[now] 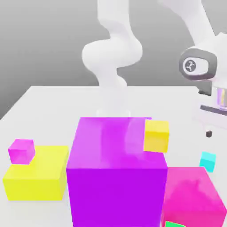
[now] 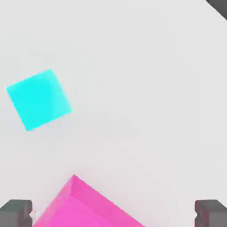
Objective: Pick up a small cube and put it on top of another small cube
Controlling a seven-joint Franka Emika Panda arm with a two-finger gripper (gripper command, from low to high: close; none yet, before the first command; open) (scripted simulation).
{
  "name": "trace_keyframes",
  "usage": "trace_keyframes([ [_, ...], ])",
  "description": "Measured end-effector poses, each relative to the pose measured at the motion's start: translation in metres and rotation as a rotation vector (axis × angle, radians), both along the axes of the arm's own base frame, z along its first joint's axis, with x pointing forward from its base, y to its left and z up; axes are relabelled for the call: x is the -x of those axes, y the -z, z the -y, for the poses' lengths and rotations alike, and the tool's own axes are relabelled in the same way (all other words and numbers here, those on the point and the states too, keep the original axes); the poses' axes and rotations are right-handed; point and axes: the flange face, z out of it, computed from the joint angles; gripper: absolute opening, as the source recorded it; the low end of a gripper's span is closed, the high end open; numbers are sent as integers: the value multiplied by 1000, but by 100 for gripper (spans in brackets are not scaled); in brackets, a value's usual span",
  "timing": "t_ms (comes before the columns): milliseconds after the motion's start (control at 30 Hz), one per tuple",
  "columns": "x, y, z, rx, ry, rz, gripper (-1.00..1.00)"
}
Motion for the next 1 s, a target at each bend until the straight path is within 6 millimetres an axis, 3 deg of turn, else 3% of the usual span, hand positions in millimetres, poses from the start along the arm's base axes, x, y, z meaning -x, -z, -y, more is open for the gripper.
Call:
trace_keyframes([
  [100,28,35,-5,34,-179,-47,0],
  [267,35,89,-7,39,-225,-61,0],
  [300,36,100,-7,41,-226,-61,-100],
  [500,36,106,-6,43,-227,-62,-100],
  [567,36,96,-7,42,-226,-62,-100],
  [733,32,46,-5,46,-227,-59,-100],
  [800,9,22,3,62,-226,-45,-100],
  [900,-41,-18,32,87,-193,-26,-100],
  [1000,-78,-63,60,103,-185,-17,-100],
])
